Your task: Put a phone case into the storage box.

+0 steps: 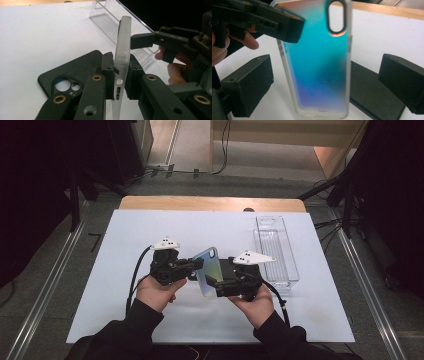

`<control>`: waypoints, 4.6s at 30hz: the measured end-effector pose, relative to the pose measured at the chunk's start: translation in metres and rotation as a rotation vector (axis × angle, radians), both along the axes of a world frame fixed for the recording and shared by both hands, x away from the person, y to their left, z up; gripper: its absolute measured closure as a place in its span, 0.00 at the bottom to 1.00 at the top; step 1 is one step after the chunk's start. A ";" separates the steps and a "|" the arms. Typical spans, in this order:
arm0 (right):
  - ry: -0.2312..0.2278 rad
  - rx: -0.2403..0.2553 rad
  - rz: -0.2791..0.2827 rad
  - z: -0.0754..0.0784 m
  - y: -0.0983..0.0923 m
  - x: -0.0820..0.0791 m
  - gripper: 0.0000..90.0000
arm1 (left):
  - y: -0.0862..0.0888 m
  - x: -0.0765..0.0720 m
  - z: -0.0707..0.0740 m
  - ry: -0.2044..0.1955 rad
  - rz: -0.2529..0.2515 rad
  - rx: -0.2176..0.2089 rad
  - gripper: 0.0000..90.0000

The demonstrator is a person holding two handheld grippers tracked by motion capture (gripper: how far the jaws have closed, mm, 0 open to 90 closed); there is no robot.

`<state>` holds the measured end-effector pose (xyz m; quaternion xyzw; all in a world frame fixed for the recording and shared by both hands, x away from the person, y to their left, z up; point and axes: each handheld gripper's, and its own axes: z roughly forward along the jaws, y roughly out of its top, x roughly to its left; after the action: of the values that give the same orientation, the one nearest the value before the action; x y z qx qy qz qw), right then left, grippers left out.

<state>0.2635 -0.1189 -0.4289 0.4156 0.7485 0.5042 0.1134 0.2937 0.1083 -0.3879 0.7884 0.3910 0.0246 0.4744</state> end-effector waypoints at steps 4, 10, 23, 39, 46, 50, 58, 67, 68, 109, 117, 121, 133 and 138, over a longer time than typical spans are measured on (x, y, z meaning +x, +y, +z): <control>0.015 -0.014 -0.008 -0.003 0.006 -0.001 0.00 | -0.004 -0.002 -0.001 0.005 -0.011 0.005 0.90; 0.023 -0.012 -0.012 -0.005 0.008 0.001 0.00 | -0.011 -0.005 -0.003 0.007 -0.024 0.011 0.90; 0.029 -0.029 -0.027 -0.008 0.011 0.001 0.06 | -0.019 -0.010 -0.004 0.016 -0.044 0.017 0.90; 0.026 -0.020 0.008 -0.008 0.011 0.001 0.18 | -0.019 -0.011 -0.004 0.010 -0.036 0.016 0.89; 0.028 -0.006 -0.001 -0.009 0.012 0.002 0.17 | -0.020 -0.011 -0.004 0.007 -0.015 0.016 0.89; 0.030 -0.008 -0.009 -0.010 0.013 0.002 0.16 | -0.021 -0.011 -0.004 0.008 -0.009 0.018 0.89; 0.031 -0.019 -0.011 -0.011 0.014 0.003 0.16 | -0.022 -0.012 -0.005 0.011 -0.010 0.017 0.89; 0.018 -0.014 0.012 -0.007 0.012 0.003 0.18 | -0.018 -0.012 -0.002 0.008 -0.029 -0.005 0.87; 0.015 -0.014 0.016 -0.007 0.012 0.003 0.18 | -0.019 -0.012 -0.001 0.003 -0.031 -0.005 0.86; 0.045 0.014 0.046 0.013 -0.049 0.024 0.18 | 0.029 -0.001 -0.017 -0.042 -0.225 0.040 0.34; 0.047 0.025 0.079 0.023 -0.066 0.025 0.18 | 0.040 -0.004 -0.030 -0.064 -0.219 0.085 0.34; 0.044 0.037 0.069 0.029 -0.075 0.026 0.18 | 0.048 -0.008 -0.036 -0.076 -0.228 0.111 0.34; 0.036 0.036 0.019 0.050 -0.106 0.035 0.18 | 0.071 -0.011 -0.052 -0.031 -0.219 0.184 0.34; 0.034 0.046 -0.031 0.058 -0.125 0.039 0.18 | 0.075 -0.012 -0.054 -0.023 -0.198 0.183 0.34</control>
<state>0.3029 -0.2435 -0.3707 0.4382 0.7319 0.5123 0.0992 0.2820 0.1833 -0.4423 0.8628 0.3018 0.0223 0.4050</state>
